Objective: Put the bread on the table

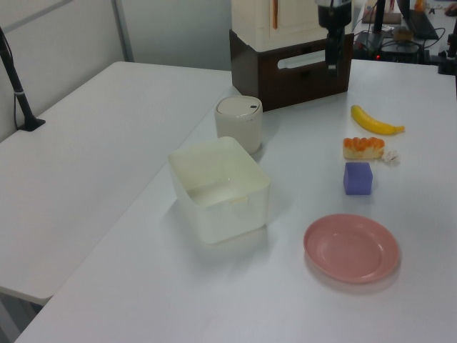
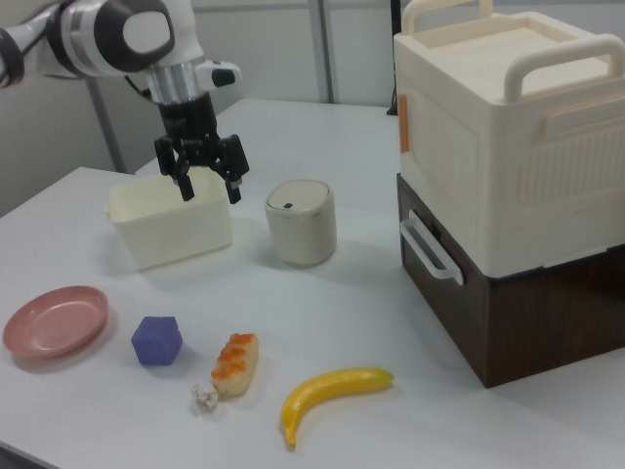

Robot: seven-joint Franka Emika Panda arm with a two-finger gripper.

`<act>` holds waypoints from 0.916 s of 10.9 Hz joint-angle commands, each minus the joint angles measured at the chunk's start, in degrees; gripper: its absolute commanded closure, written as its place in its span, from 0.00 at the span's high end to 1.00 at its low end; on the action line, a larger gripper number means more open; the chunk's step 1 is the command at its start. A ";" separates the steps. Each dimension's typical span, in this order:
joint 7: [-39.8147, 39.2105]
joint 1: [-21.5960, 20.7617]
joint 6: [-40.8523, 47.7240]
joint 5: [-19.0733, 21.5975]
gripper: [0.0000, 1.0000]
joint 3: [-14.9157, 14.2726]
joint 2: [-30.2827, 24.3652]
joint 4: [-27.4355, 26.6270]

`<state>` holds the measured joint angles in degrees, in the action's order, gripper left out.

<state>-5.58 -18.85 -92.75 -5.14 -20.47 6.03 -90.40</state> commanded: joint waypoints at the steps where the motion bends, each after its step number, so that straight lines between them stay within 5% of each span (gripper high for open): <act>1: 3.73 -0.57 5.47 2.32 1.00 -2.20 -3.12 2.51; 10: 11.03 -2.59 -6.74 3.91 1.00 -2.82 -3.83 -0.30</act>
<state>3.90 -19.88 -97.63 -2.29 -22.65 3.31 -88.62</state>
